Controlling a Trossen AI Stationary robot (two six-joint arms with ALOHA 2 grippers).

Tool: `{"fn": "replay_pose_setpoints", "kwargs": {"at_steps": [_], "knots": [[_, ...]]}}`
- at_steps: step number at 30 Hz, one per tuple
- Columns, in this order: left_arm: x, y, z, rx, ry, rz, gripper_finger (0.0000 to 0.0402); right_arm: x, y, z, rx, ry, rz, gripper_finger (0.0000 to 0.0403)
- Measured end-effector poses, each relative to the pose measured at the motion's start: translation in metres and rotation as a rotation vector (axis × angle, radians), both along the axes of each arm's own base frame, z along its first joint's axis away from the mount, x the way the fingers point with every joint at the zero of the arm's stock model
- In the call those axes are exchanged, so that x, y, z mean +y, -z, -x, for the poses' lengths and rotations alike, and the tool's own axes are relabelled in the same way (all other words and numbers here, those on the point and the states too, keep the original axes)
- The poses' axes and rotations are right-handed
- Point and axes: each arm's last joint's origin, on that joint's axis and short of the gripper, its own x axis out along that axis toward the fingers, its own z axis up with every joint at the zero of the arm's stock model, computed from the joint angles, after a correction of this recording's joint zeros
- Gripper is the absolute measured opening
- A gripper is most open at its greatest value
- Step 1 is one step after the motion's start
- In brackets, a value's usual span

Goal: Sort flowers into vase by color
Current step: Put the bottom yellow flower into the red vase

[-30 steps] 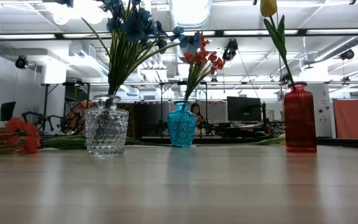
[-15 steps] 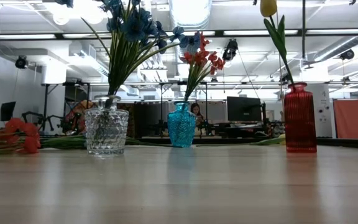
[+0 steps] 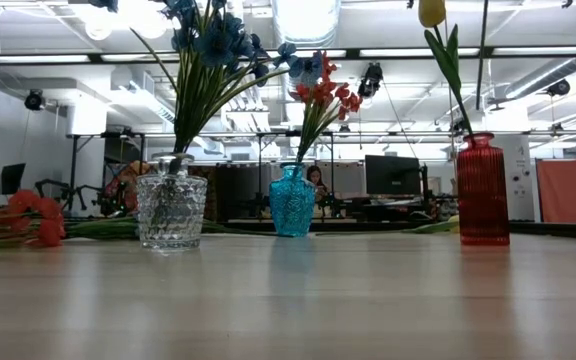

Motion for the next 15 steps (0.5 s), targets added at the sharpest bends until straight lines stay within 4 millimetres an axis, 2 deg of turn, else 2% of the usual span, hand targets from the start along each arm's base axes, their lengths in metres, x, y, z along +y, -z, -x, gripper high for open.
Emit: {"fn": "replay_pose_setpoints", "kwargs": {"at_steps": [15], "knots": [[0.002,0.002,0.001,0.011,-0.047,-0.045,0.0192,-0.004,0.02,-0.005,0.032,0.061,0.022,0.0043]]}}
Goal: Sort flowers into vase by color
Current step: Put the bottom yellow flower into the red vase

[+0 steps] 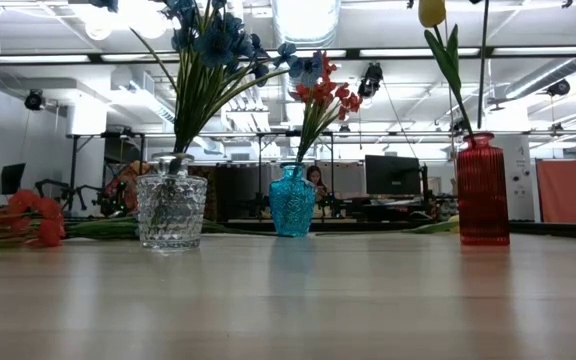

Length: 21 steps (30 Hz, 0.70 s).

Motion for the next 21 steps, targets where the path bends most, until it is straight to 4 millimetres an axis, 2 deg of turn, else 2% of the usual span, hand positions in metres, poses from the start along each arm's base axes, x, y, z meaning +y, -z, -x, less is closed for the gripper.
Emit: {"fn": "replay_pose_setpoints", "kwargs": {"at_steps": [12,21], "knots": [[0.0,0.001,0.0,0.005,0.0,-0.004,0.0192,0.003,0.014,-0.005,-0.022,0.042,-0.015,0.0043],[0.0,0.002,0.0,0.005,-0.001,-0.003,0.0192,0.004,0.015,-0.007,-0.042,0.067,-0.034,0.0043]]}}
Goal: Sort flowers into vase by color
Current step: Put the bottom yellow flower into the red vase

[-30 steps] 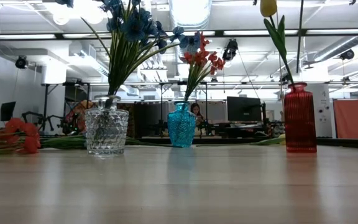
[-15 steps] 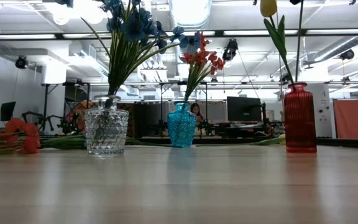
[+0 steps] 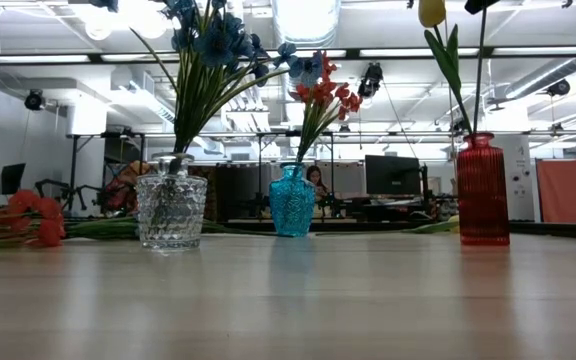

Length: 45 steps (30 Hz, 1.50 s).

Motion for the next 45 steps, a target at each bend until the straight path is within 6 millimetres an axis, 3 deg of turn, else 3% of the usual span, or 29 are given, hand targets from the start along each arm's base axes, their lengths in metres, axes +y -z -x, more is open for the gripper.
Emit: {"fn": "replay_pose_setpoints", "kwargs": {"at_steps": [5,17,45], "knots": [[0.0001,0.0027,-0.0003,0.0,-0.016,-0.013,0.0192,0.0004,0.0005,0.0003,0.005,0.001,-0.028,0.0056],[0.001,0.002,0.0003,-0.009,-0.041,-0.032,0.0192,0.0008,0.001,0.0005,0.003,0.011,-0.065,0.0149],[0.001,0.0039,0.0001,-0.008,-0.045,-0.028,0.0192,0.0038,0.0043,0.002,0.037,0.035,-0.244,0.0302]]}}
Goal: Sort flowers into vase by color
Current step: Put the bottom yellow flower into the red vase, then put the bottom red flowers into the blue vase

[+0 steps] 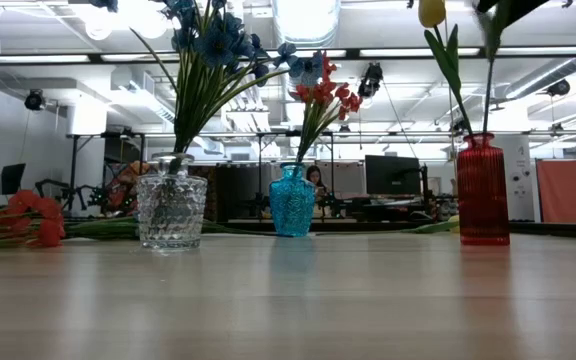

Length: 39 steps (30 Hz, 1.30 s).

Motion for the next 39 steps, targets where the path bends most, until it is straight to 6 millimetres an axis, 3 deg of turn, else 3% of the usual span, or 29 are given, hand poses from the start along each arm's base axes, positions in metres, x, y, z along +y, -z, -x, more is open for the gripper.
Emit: {"fn": "replay_pose_setpoints", "kwargs": {"at_steps": [8,14,23,29,39], "knots": [[0.0,0.001,0.0,0.002,-0.001,-0.001,0.0192,0.002,0.001,0.001,0.029,-0.004,-0.069,0.0339],[0.0,0.001,0.0,-0.004,-0.003,0.011,0.0192,0.002,-0.001,0.003,0.046,-0.012,-0.129,0.0341],[-0.002,0.007,0.0,-0.002,0.034,0.127,0.0192,-0.002,-0.038,0.01,-0.064,-0.04,-0.202,0.0345],[0.0,0.016,0.003,0.019,0.019,0.257,0.0192,-0.006,-0.062,0.015,-0.155,-0.066,-0.162,0.0346],[0.003,0.032,0.012,0.169,0.01,0.538,0.0192,-0.012,-0.083,0.021,-0.223,-0.108,-0.082,0.0343]]}}
